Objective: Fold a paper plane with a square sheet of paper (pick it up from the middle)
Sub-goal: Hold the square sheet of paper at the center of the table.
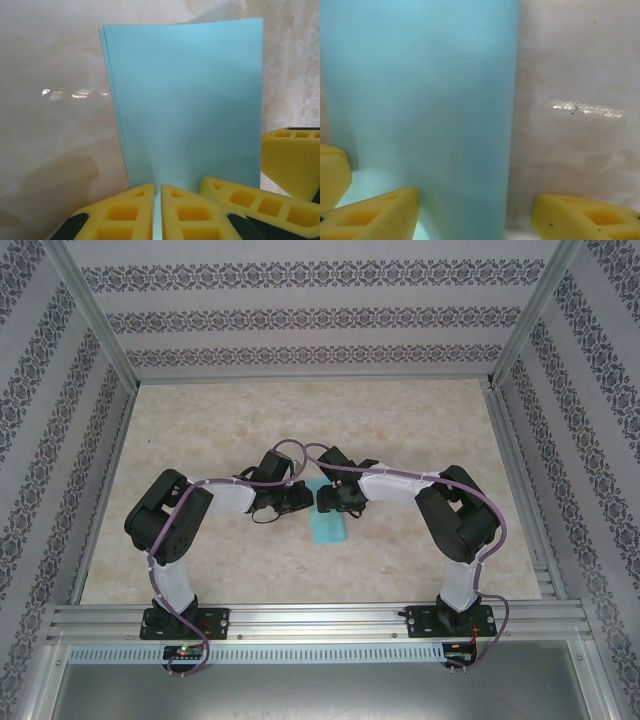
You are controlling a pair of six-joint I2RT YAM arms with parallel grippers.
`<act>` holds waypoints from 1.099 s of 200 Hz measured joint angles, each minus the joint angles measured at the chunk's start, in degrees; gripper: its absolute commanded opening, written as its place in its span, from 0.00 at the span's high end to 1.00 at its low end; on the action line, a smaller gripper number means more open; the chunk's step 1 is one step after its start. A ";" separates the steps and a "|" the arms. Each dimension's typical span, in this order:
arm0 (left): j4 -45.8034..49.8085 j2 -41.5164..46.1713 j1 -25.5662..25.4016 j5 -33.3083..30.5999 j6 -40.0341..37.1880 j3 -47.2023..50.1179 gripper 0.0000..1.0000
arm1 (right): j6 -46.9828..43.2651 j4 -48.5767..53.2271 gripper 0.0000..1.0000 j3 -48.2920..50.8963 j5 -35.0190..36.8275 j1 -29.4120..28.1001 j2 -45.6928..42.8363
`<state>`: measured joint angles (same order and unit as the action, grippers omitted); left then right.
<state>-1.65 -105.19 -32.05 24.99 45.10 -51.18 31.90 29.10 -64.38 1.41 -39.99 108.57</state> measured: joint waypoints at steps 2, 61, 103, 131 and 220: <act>0.00 0.11 0.00 -0.02 0.00 0.00 0.87 | 0.02 0.00 0.34 0.00 0.00 0.00 0.00; -0.09 2.23 0.00 -0.44 0.04 0.02 0.86 | -0.11 0.00 0.35 0.04 0.02 0.02 0.00; -0.11 2.23 0.00 -0.44 0.04 0.02 0.87 | -0.17 -0.09 0.33 0.04 -0.02 0.02 0.00; -0.11 2.23 0.00 -0.44 0.04 0.02 0.87 | -0.52 -0.11 0.32 0.04 -0.20 0.02 0.00; -0.09 0.59 0.00 -0.20 0.04 0.02 0.88 | -3.41 -0.17 0.34 0.37 -1.60 0.55 -0.26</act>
<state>-1.74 -104.60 -32.05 24.80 45.15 -51.16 28.49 28.93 -64.01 -0.19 -39.44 108.31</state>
